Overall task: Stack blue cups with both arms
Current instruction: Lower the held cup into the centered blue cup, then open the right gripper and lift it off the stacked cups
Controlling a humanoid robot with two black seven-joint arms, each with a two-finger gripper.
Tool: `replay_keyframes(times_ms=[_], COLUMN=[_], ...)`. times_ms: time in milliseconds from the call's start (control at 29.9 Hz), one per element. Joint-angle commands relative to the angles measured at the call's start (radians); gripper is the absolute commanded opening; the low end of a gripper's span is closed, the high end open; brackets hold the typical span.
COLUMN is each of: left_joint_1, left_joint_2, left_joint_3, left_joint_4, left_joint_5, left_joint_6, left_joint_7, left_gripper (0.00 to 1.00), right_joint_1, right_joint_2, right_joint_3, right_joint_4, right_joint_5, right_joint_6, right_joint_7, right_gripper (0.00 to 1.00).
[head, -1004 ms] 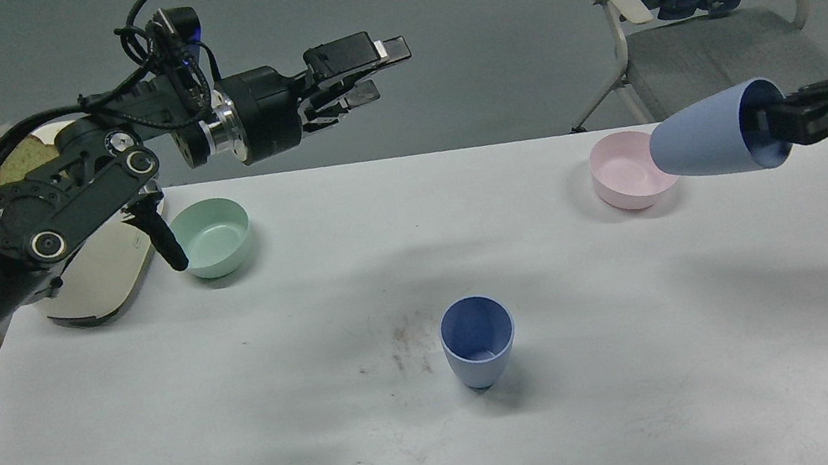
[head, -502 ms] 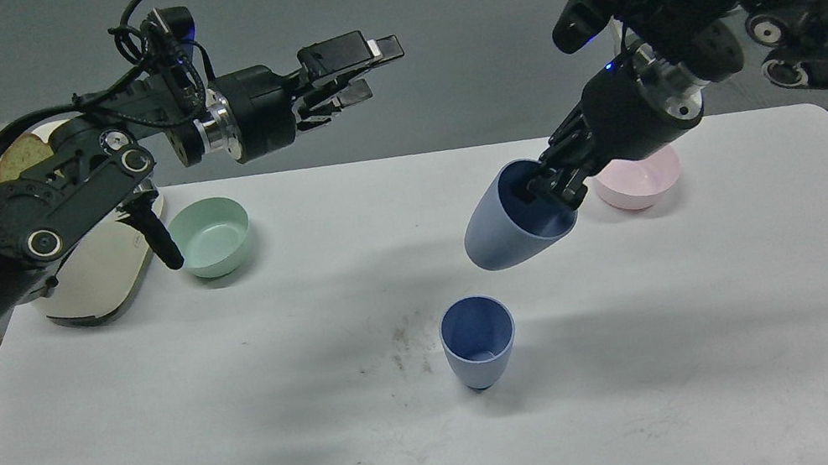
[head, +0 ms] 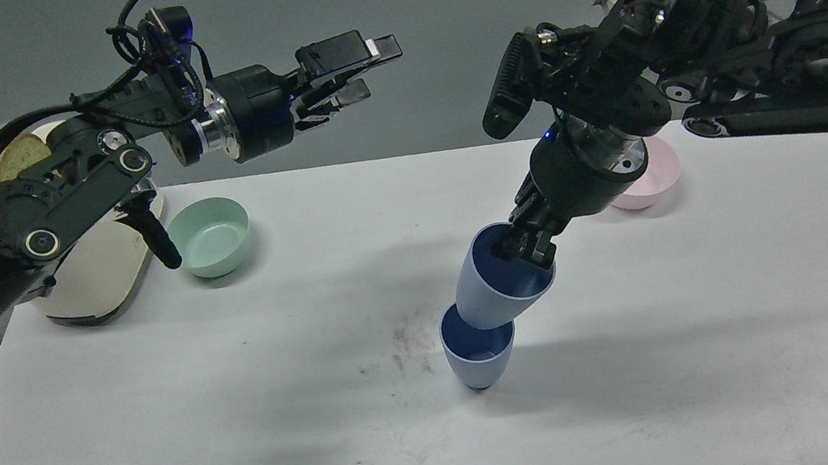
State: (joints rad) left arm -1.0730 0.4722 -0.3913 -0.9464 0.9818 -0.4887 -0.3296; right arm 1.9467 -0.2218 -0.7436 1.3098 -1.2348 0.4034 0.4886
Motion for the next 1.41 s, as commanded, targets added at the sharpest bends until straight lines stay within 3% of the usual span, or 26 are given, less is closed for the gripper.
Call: replay_keyframes(times_ms=[0,636,837,971,1172,1373], left_joint_1=[0.001,0.001,0.001,0.001,-0.001,0.001], left_joint_2=[0.002,0.009,0.011,0.012,0.014,0.014], left_joint_3=[0.000,0.000,-0.001,-0.001,-0.001,-0.001], left_joint_4=[0.000,0.000,0.000,-0.002,-0.002,0.000], left_joint_5=[0.000,0.000,0.000,0.000,0.000,0.000], left_joint_6=[0.000,0.000,0.000,0.000,0.000,0.000], left_joint_7=[0.000,0.000,0.000,0.000,0.000,0.000], left_gripper=[0.94,0.94,0.94,0.94,0.94,0.94], right_joint_1=[-0.002,-0.003,-0.003,-0.005,-0.005,-0.002], right_joint_2=[0.030,0.078,0.081,0.084,0.082,0.059], right_joint_3=[0.000,-0.060,-0.060,-0.060,-0.060,-0.053], right_joint_4=[0.000,-0.010,-0.010,-0.009,-0.012,-0.064], right_joint_5=[0.030,0.049,0.058,0.084,0.086,0.184], right_joint_6=[0.000,-0.006,-0.009,-0.009,-0.011,-0.026], right_joint_7=[0.000,0.000,0.000,0.000,0.000,0.000], right_gripper=[0.00,0.00,0.28,0.38,0.42,0.63])
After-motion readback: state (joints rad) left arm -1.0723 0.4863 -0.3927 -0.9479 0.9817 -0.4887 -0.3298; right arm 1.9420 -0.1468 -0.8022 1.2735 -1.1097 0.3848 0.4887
